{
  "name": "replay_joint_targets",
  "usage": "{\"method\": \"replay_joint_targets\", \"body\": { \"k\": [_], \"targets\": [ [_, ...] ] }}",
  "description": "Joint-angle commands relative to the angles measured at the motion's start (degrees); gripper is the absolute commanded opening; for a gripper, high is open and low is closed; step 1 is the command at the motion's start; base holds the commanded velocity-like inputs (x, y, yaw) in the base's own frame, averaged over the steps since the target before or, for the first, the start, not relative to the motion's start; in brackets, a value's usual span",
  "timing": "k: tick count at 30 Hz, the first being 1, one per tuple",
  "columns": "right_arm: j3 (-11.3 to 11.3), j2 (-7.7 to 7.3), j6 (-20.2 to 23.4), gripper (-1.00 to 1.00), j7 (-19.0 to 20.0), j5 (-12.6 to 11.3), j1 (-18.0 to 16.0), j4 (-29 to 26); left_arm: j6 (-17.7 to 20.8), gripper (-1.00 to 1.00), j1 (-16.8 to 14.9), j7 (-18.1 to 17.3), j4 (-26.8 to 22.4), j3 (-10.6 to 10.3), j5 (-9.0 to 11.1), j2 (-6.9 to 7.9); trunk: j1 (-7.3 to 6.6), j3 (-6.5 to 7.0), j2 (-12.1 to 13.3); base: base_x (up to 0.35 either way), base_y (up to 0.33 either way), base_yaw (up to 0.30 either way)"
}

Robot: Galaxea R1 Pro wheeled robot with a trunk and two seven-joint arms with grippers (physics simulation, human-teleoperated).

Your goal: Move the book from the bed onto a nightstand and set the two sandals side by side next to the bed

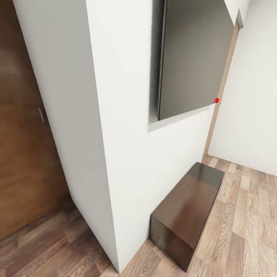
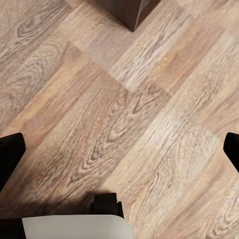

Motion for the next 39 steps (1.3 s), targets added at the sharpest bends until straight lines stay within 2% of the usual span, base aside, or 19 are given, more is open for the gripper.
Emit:
{"method": "replay_joint_targets", "body": {
  "k": [1,39],
  "targets": [
    [-0.1,0.01,-0.1,1.00,0.0,0.0,0.0,-0.1,-0.2,1.00,0.0,0.0,0.1,0.1,0.2,-0.03,0.00,-0.05,0.0,0.000,0.000,0.293],
    [0.1,0.01,-0.1,1.00,0.0,0.0,0.0,-0.1,-0.2,1.00,0.0,0.0,0.1,0.1,0.2,-0.03,0.00,-0.05,0.0,0.000,0.000,0.293]
  ]
}}
